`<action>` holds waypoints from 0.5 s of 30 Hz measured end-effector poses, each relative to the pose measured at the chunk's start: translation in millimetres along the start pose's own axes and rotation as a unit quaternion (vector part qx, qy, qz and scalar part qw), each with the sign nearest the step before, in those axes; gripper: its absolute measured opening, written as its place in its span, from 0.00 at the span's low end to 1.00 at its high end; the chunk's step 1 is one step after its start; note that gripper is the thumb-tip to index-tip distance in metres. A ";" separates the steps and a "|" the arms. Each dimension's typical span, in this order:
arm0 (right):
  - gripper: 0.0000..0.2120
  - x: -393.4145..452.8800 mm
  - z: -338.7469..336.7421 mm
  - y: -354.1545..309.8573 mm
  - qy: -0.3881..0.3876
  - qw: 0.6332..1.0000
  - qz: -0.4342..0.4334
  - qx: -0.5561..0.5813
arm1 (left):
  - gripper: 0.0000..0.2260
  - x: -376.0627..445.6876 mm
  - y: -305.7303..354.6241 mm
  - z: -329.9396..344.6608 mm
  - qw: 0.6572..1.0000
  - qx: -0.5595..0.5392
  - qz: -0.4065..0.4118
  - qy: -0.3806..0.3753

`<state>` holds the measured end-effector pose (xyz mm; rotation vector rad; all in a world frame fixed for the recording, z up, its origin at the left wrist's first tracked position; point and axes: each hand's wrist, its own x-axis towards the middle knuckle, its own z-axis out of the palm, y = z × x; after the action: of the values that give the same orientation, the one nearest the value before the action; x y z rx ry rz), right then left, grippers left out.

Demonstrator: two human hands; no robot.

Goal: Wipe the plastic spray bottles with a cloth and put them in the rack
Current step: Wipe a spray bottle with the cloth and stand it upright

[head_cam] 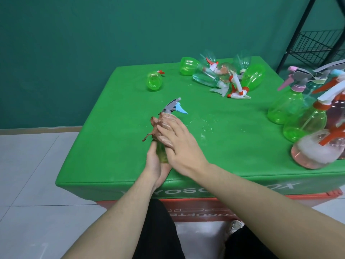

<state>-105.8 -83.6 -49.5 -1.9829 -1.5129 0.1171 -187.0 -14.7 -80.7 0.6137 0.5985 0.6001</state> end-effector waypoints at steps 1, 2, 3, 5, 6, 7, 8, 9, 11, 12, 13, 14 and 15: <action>0.33 -4.7 2.2 0.5 0.000 1.000 -0.010 -0.008 | 0.18 1.1 -0.8 0.3 1.000 0.000 0.005 0.007; 0.33 -9.3 4.0 0.6 0.001 1.000 -0.020 -0.011 | 0.18 1.5 -1.3 1.4 1.000 0.006 0.010 0.013; 0.33 -14.0 5.3 1.0 0.002 1.000 -0.029 -0.011 | 0.18 1.9 -1.8 2.2 1.000 0.015 0.013 0.019; 0.32 -24.9 7.9 2.3 -0.005 0.999 -0.044 -0.016 | 0.17 1.1 -1.5 1.9 0.999 0.031 0.009 0.026; 0.32 -30.6 8.7 3.1 -0.010 0.998 -0.052 -0.018 | 0.16 0.3 -1.4 0.8 0.999 0.040 0.003 0.028; 0.32 -36.2 8.9 3.9 -0.011 0.998 -0.060 -0.017 | 0.16 -0.1 -2.1 -0.8 0.998 0.050 -0.003 0.027; 0.32 -41.5 8.7 4.8 -0.011 0.998 -0.066 -0.015 | 0.17 -1.7 -2.7 -1.7 0.998 0.056 -0.007 0.022; 0.33 -46.6 9.1 6.0 -0.012 0.997 -0.072 -0.016 | 0.18 -3.6 -2.9 -2.2 0.998 0.058 -0.010 0.018; 0.33 -54.1 10.8 7.8 -0.014 0.996 -0.086 -0.030 | 0.20 -7.4 -2.0 -2.9 0.998 0.058 -0.015 0.007; 0.34 -56.6 11.1 8.5 -0.014 0.995 -0.094 -0.036 | 0.21 -8.8 -1.5 -3.5 0.998 0.056 -0.016 0.002; 0.34 -57.9 11.0 9.3 -0.015 0.995 -0.096 -0.038 | 0.21 -10.2 -1.6 -3.6 0.998 0.056 -0.015 -0.002; 0.34 -57.8 10.1 10.3 -0.018 0.995 -0.093 -0.038 | 0.21 -11.1 -2.0 -3.3 0.998 0.056 -0.010 -0.004; 0.34 -56.7 9.0 11.1 -0.020 0.995 -0.089 -0.038 | 0.20 -11.2 -2.7 -3.8 0.998 0.056 -0.008 -0.005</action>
<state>-119.4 -132.0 -79.4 -1.9023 -1.7361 0.0255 -196.1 -22.6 -81.3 0.7152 0.6305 0.5520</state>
